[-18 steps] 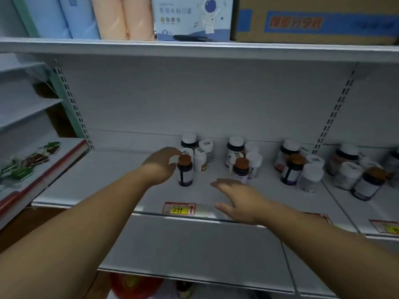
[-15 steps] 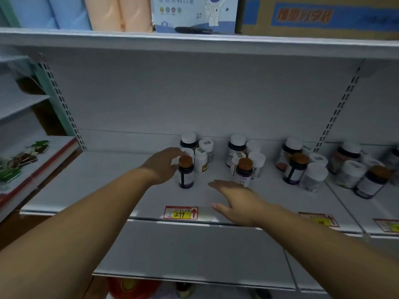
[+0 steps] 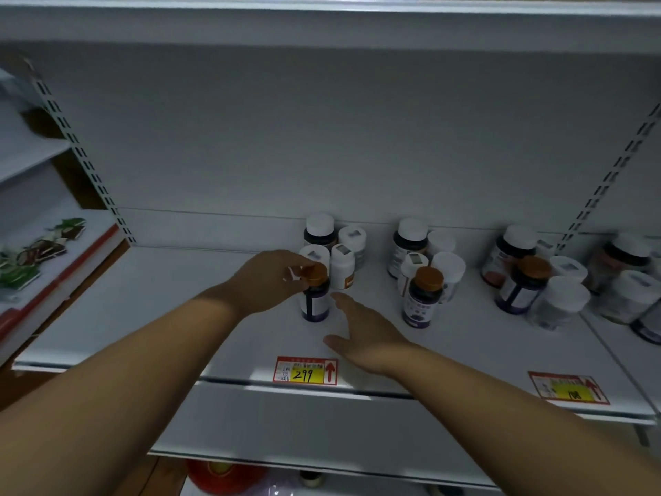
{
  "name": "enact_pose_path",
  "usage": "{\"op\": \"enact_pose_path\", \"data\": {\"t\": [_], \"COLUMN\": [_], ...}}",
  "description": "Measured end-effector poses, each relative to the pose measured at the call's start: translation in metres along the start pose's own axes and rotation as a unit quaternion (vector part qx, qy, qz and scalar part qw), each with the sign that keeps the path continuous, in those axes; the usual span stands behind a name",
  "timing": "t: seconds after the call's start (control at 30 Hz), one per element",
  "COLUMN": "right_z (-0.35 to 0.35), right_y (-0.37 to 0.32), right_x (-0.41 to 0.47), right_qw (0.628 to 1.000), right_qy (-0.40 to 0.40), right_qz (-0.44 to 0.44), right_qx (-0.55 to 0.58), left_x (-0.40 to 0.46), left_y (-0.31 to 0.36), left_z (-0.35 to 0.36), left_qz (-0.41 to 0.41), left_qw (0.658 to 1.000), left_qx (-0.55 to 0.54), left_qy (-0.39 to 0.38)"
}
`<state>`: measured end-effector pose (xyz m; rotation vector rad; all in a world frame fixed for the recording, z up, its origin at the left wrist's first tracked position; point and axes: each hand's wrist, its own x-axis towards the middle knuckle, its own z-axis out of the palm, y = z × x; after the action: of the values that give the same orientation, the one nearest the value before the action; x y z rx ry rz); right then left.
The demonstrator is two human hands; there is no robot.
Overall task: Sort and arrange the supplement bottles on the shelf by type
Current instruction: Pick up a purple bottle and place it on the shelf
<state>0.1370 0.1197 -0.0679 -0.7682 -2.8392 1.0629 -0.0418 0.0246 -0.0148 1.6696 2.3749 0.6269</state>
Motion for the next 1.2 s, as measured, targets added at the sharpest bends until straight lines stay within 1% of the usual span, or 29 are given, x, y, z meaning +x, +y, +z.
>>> {"op": "enact_pose_path", "data": {"t": [0.13,0.23,0.3,0.37,0.43,0.47,0.53,0.57,0.6,0.7,0.87,0.93,1.07,1.13,1.2], "right_z": [0.015,0.024,0.024,0.017,0.005,-0.002,-0.017,-0.024,-0.031,-0.05,-0.073,-0.077,-0.079,-0.079,-0.08], "right_y": [-0.006,-0.007,-0.006,-0.004,-0.002,-0.001,0.001,0.002,0.003,0.002,0.003,0.001,-0.003,0.0,0.004], "right_x": [0.022,0.034,0.038,0.037,0.028,0.021,0.006,-0.001,-0.008,-0.025,-0.048,-0.055,-0.064,-0.071,-0.079], "right_qw": [0.991,0.981,0.974,0.962,0.935,0.914,0.867,0.848,0.835,0.818,0.819,0.817,0.84,0.837,0.828], "right_qy": [0.073,0.115,0.12,0.083,0.021,-0.018,-0.094,-0.12,-0.138,-0.155,-0.156,-0.136,-0.062,-0.049,-0.055], "right_qz": [0.004,0.007,0.006,0.004,-0.001,-0.002,0.0,-0.002,-0.004,-0.009,-0.022,-0.019,-0.023,-0.027,-0.025], "right_qx": [0.11,0.158,0.193,0.259,0.354,0.405,0.489,0.516,0.533,0.554,0.552,0.56,0.539,0.544,0.558], "left_x": [0.002,0.002,0.001,0.002,0.003,0.004,0.004,0.004,0.005,0.008,0.009,0.01,0.012,0.012,0.011], "left_y": [0.004,0.009,0.013,0.02,0.028,0.032,0.043,0.049,0.055,0.071,0.093,0.101,0.118,0.125,0.131], "left_z": [0.007,0.013,0.015,0.012,0.005,0.001,-0.006,-0.009,-0.012,-0.017,-0.022,-0.021,-0.015,-0.014,-0.012], "left_qz": [-0.033,-0.045,-0.054,-0.06,-0.071,-0.08,-0.093,-0.097,-0.099,-0.081,-0.044,-0.035,-0.033,-0.02,-0.004], "left_qw": [0.997,0.996,0.995,0.992,0.98,0.967,0.926,0.911,0.903,0.905,0.906,0.91,0.923,0.928,0.922], "left_qx": [-0.042,-0.029,-0.044,-0.088,-0.175,-0.239,-0.365,-0.401,-0.417,-0.416,-0.419,-0.413,-0.382,-0.373,-0.384], "left_qy": [0.055,0.067,0.072,0.068,0.059,0.05,0.009,-0.01,-0.024,-0.038,-0.045,-0.03,0.015,0.0,-0.045]}}
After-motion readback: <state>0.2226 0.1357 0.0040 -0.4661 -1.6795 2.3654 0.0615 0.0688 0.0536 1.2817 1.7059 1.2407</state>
